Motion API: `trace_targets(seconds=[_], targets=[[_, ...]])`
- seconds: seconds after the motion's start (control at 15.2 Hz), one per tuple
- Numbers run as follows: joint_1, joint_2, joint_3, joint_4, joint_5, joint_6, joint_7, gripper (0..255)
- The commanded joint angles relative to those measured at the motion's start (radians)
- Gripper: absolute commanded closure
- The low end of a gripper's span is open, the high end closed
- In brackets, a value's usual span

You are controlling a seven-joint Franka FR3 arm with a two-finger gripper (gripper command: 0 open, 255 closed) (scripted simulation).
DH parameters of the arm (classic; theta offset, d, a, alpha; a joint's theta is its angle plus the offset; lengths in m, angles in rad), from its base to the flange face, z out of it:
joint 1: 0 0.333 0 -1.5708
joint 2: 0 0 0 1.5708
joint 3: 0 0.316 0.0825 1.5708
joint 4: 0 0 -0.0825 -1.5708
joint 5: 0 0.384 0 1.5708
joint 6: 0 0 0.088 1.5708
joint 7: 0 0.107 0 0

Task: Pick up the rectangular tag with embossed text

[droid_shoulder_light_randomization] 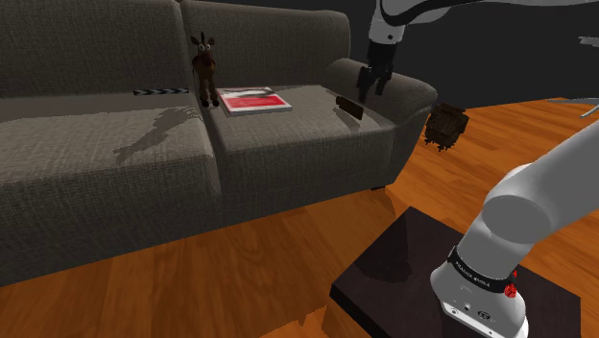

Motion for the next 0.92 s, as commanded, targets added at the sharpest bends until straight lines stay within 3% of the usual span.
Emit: trace_targets(seconds=[0.0,0.4,0.86], targets=[[-0.014,0.067,-0.016,0.030,0.003,0.025,0.010,0],[-0.055,0.243,-0.069,0.134,0.021,0.067,0.017,0],[-0.056,0.259,-0.071,0.049,0.020,0.168,0.022,0]])
